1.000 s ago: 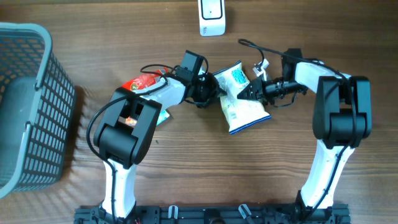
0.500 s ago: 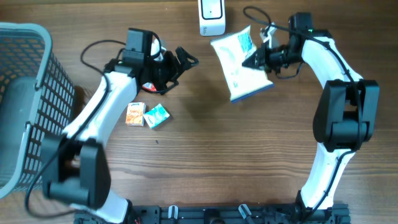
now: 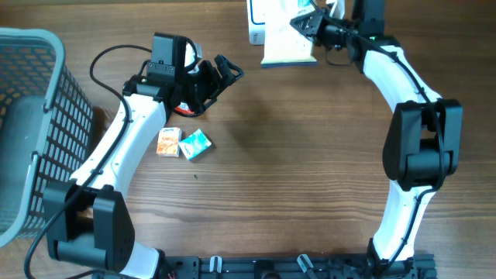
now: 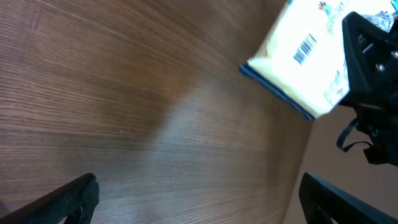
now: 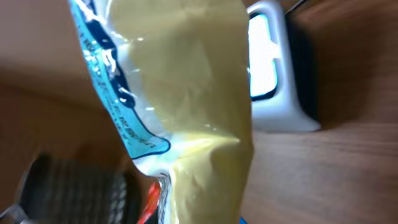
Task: Scan the item barcode
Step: 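Lift the flipped yellow bag with the right gripper to the scanner, then carry the yellow bag right and drop it at the table edge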
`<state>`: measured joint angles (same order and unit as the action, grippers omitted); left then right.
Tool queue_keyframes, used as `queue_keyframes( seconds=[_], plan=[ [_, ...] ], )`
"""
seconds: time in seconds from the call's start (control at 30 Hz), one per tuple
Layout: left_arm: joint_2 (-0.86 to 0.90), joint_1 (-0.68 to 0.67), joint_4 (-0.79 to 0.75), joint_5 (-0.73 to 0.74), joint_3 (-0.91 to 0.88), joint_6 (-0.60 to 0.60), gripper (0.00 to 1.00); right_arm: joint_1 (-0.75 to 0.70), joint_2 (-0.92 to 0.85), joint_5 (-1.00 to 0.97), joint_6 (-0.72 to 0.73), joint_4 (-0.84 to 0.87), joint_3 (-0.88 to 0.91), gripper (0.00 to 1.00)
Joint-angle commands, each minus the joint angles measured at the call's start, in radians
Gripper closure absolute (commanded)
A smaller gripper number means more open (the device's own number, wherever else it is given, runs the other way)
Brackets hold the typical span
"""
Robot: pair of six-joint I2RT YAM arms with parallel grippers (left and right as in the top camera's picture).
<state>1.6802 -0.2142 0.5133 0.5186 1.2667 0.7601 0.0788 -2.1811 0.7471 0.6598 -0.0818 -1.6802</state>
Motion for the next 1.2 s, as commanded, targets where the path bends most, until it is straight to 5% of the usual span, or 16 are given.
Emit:
queue_keyframes(
  seconds=[0.0, 0.1, 0.17, 0.23, 0.37, 0.5, 0.77, 1.17],
  plan=[
    [0.005, 0.003, -0.003, -0.012, -0.002, -0.024, 0.00, 0.012, 0.101, -0.345, -0.143, -0.116, -0.107, 0.96],
    [0.005, 0.003, -0.003, -0.012, -0.002, -0.024, 0.00, 0.129, 0.179, -0.951, -0.481, -0.220, -0.201, 0.95],
    [0.005, 0.003, -0.003, -0.012, -0.002, -0.024, 0.00, 0.276, 0.157, -1.426, -0.861, -0.063, -0.201, 0.95],
    [0.005, 0.003, -0.003, -0.012, -0.002, -0.024, 0.00, 0.400, 0.050, -1.589, -1.331, 0.283, -0.198, 0.95],
    [0.005, 0.003, -0.003, -0.012, -0.002, -0.024, 0.00, 0.472, -0.121, -1.593, -1.642, 0.528, -0.198, 0.95],
    [0.005, 0.003, -0.003, -0.012, -0.002, -0.024, 0.00, 0.470, -0.198, -1.589, -1.698, 0.589, -0.197, 0.96],
    [0.005, 0.003, -0.003, -0.012, -0.002, -0.024, 0.00, 0.470, -0.209, -1.415, -1.564, 0.374, -0.196, 0.95],
    [0.005, 0.003, -0.003, -0.012, -0.002, -0.024, 0.00, 0.487, -0.219, -1.336, -1.574, 0.407, -0.194, 0.95]
  ],
)
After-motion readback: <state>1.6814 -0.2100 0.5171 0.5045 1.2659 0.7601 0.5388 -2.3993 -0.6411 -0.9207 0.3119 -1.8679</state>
